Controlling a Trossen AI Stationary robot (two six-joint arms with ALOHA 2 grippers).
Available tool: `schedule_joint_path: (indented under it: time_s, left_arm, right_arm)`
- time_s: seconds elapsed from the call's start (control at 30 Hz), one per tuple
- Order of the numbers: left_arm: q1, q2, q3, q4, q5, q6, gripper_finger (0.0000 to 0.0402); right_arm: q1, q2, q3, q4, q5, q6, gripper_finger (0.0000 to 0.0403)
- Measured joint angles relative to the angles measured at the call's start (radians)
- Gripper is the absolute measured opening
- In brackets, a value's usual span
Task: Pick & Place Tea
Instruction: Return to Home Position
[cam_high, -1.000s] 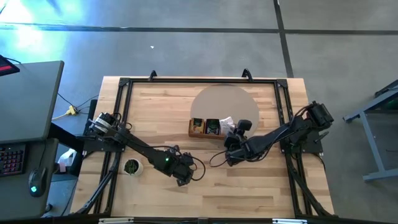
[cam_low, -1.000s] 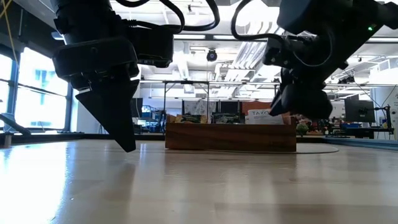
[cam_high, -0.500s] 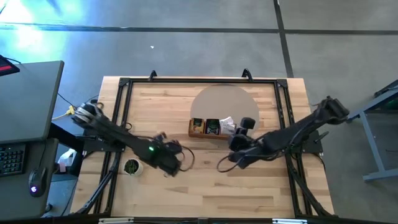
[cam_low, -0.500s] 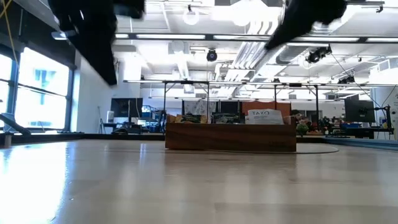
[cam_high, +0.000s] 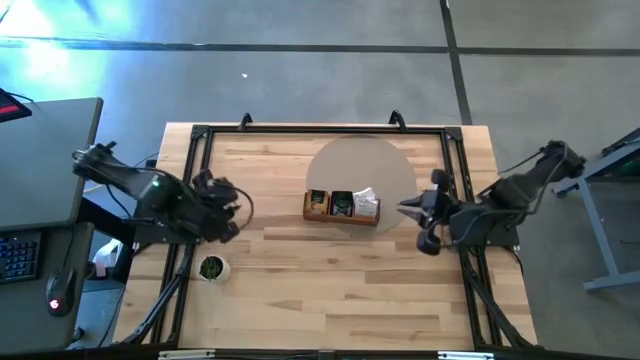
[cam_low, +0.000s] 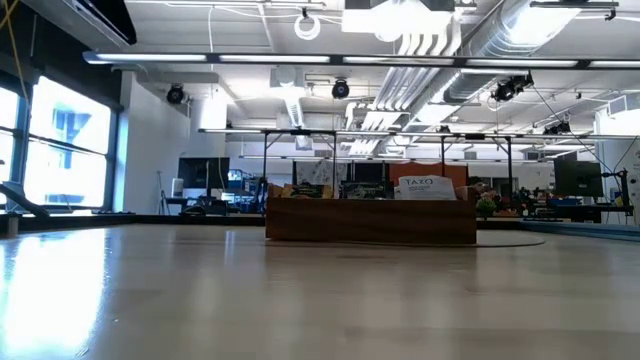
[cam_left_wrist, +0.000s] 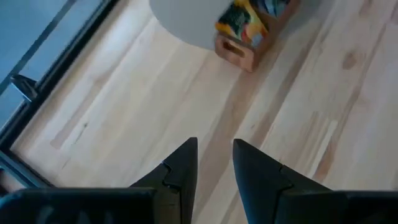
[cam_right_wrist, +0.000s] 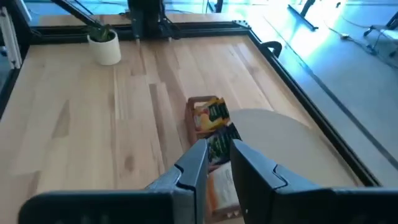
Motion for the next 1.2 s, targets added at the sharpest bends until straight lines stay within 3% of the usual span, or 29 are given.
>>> schedule_joint_path:
  time_s: [0.13,0.3,0.53,0.77,1.0,1.2]
  left_arm:
    - [0.0,-0.105,-0.042,0.005,-0.087,-0.043,0.0101]
    - [0.0,-0.289,-0.222,0.163,-0.107,-0.036,0.0101]
    - [0.0,-0.59,-0.599,0.721,-0.107,0.265,0.0101]
    - [0.001,-0.878,-0.822,1.071,-0.114,0.533,0.0101]
    - [0.001,-1.0,-0.987,1.231,-0.135,0.614,0.0101]
    - [0.049,-1.007,-1.067,1.321,-0.18,0.615,0.0101]
  right_arm:
    - [0.006,-0.058,-0.004,-0.057,-0.011,0.06,0.0067]
    - [0.058,-0.144,-0.171,0.128,-0.022,0.012,0.0067]
    - [0.074,-0.384,-0.454,0.457,-0.009,-0.175,0.0067]
    - [0.07,-0.725,-0.67,0.707,-0.139,-0.424,0.0067]
    - [0.07,-0.991,-0.825,0.79,-0.179,-0.554,0.0067]
    - [0.053,-0.967,-0.834,0.801,-0.13,-0.603,0.0067]
